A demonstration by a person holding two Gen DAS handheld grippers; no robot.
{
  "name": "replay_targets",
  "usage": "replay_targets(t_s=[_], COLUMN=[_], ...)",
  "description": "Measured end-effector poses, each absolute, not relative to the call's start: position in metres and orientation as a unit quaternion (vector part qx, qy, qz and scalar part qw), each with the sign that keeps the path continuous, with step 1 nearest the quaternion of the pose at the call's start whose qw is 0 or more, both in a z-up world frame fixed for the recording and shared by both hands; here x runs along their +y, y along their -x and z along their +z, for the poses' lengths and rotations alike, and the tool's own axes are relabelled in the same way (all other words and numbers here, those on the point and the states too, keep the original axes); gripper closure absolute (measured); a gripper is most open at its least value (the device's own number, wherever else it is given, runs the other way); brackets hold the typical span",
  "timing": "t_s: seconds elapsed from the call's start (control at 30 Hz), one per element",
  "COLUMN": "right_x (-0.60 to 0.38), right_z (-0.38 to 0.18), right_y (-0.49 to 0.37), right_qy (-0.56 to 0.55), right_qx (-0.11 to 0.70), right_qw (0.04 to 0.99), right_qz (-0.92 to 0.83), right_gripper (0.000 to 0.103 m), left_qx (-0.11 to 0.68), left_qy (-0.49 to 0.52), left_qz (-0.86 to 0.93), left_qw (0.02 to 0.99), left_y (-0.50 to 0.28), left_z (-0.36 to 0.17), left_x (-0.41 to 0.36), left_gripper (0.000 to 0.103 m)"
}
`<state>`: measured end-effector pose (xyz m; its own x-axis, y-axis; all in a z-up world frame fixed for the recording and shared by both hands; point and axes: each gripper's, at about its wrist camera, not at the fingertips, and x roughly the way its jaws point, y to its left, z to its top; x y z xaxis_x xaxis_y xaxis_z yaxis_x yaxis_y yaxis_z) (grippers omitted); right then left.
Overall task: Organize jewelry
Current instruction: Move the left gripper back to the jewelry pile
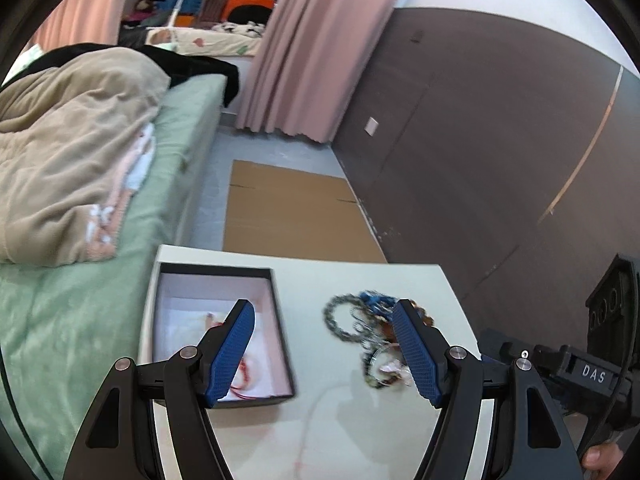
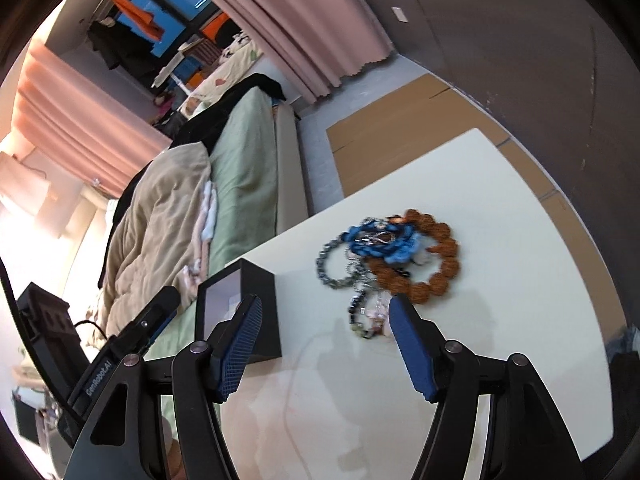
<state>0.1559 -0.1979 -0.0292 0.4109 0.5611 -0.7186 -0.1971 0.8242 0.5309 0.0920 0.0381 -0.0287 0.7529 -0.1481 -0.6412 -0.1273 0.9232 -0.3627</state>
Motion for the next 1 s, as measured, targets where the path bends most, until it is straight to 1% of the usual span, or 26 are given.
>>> replay_targets(t_s=[0.2,0.47,0.73,0.8,0.87,1.0], right_x=[-0.220,-0.252,-0.269,-0.271,-0.272,-0.273], right_z=[-0.033,-0.038,-0.039,-0.040,-0.042,-0.047], right_y=[-0.157,-0.161,-0.168,-0.171,-0.173,-0.178], right_qy=[-0.197,-0.218,-0.212,-0.213,-0.221,-0.229], right_qx=[0.498,0.505,0.507,0.508,0.511,0.519], right_qw=[0.819,0.818,0.826,0.826,0.821,0.813], right_qz=[0.208,0.168,0.125,0.122,0.126,0.130], right_gripper=[0.036,0.036,0.037,0.037,0.037,0.037], left_qx=[0.356,0.377,0.407,0.417,0.432,0.452], left_qy=[0.173,0.148,0.125,0.114,0.108,0.100], left_qz=[-0.033,-0.058,-0.081,-0.087,-0.091,-0.094], left_qw=[0.918,0.912,0.901,0.898,0.891,0.882], left_y=[-0.098,-0.108,-0.121,-0.125,-0.131,-0.140], left_z=[-0.031,-0.043,-0.059,-0.066,-0.073,-0.088], left_x=[0.005,-0.026,-0.055,-0.062,-0.067,-0.074], left_gripper=[0.031,0.036,0.038,0.041,0.050,0.054])
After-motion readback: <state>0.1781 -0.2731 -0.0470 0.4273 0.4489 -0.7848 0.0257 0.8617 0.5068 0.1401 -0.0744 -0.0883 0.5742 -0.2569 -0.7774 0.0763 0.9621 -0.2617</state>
